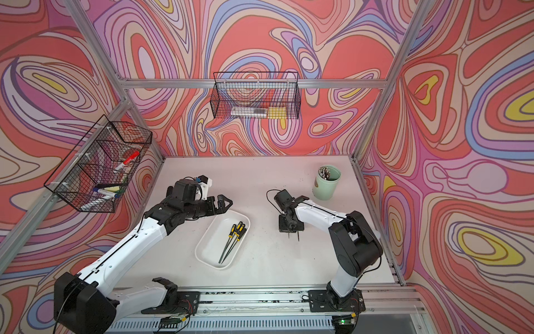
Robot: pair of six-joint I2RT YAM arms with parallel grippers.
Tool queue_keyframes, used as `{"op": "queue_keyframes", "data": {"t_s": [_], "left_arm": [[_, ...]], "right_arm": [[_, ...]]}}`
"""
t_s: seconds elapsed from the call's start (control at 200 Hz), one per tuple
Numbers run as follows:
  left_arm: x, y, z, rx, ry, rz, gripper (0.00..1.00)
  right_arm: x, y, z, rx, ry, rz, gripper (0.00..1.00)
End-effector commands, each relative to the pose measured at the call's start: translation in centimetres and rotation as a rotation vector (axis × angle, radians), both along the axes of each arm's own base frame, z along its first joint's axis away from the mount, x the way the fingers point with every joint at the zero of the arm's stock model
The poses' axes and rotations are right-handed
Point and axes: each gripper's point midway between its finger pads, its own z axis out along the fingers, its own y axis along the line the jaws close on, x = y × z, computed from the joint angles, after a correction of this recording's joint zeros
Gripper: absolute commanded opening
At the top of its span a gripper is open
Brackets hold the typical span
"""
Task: Take the file tool out of the storage box
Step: Place the file tool at the center of the board.
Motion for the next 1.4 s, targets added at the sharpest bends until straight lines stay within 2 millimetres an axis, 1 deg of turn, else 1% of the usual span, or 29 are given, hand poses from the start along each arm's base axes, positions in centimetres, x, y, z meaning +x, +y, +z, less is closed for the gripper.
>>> {"op": "queue_keyframes", "data": {"t_s": [0.0,0.15,0.29,0.461,0.561,0.821,0.966,1.057,1.137,1.257,1.392], "left_arm": [[0.2,0.8,-0.6,0.048,-0.004,0.017,0.99],[0.3,1.1,-1.8,0.093,0.050,0.024,0.99],[0.3,0.8,-3.0,0.115,0.085,0.017,0.99],[0.3,0.4,-4.2,0.182,0.116,-0.001,0.99],[0.2,0.1,-4.9,0.212,0.136,-0.014,0.99],[0.2,-0.3,-5.0,0.218,0.139,-0.020,0.99],[0.2,-0.1,-5.0,0.227,0.138,-0.016,0.99],[0.1,-0.1,-5.2,0.230,0.143,-0.015,0.97],[0.1,0.0,-5.2,0.232,0.145,-0.012,0.95],[0.2,0.1,-5.9,0.247,0.160,-0.007,0.94],[0.2,-0.2,-6.8,0.263,0.178,-0.020,0.92]], "right_arm": [[-0.4,-0.4,-1.1,-0.026,0.018,-0.002,0.00],[-0.8,-0.1,-1.6,-0.018,0.036,0.008,0.00],[-1.1,0.0,-1.9,-0.027,0.046,0.018,0.00],[-1.5,-0.1,-2.2,-0.034,0.058,0.024,0.09],[-1.6,-0.1,-2.3,-0.037,0.062,0.027,0.12],[-1.5,0.0,-2.3,-0.033,0.057,0.030,0.15],[-0.9,0.0,-1.3,-0.039,0.032,0.038,0.15],[-0.6,0.4,-0.5,-0.019,0.013,0.044,0.15],[-0.3,0.3,0.3,-0.024,-0.005,0.043,0.15],[-0.1,0.3,1.3,-0.023,-0.026,0.053,0.15],[0.1,0.2,2.3,-0.026,-0.045,0.056,0.15]]}}
